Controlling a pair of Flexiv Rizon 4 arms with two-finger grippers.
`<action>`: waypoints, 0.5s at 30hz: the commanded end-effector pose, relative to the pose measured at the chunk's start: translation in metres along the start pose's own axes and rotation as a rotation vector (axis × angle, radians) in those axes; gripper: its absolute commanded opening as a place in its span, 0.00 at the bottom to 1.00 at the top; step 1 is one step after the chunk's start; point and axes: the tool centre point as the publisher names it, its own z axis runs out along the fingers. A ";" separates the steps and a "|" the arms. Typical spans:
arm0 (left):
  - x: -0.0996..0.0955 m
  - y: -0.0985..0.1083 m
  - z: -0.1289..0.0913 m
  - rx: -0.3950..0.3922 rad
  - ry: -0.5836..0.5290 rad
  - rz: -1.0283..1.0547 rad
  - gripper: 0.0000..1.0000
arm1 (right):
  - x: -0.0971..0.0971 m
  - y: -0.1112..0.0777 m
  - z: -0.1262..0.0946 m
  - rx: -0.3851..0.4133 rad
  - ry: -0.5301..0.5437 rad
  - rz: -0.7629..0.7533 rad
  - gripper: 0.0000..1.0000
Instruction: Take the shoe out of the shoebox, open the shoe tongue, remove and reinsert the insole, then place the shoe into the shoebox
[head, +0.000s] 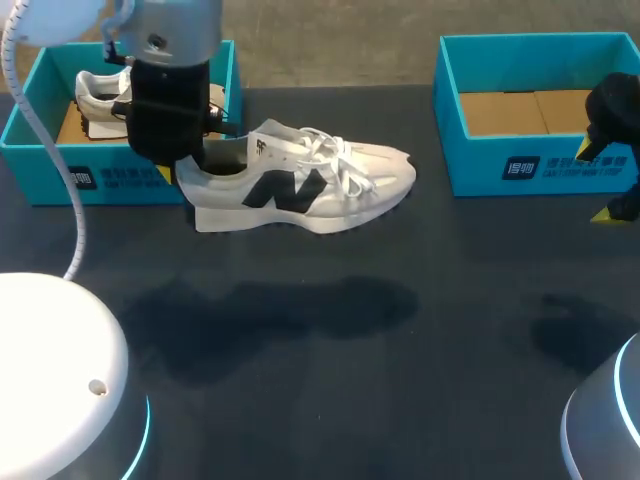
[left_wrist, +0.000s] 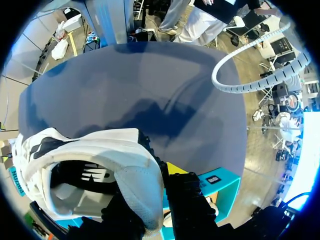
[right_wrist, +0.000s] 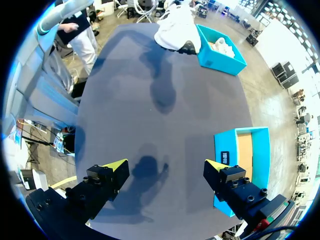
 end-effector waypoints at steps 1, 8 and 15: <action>0.001 0.000 -0.001 -0.002 -0.001 0.000 0.00 | -0.002 0.001 0.001 0.003 0.004 0.000 1.00; -0.009 -0.001 0.008 0.021 0.010 0.001 0.00 | -0.002 0.001 0.001 0.003 0.004 0.000 1.00; -0.017 -0.010 0.028 0.032 0.022 -0.027 0.00 | -0.002 0.001 0.001 0.003 0.004 0.000 1.00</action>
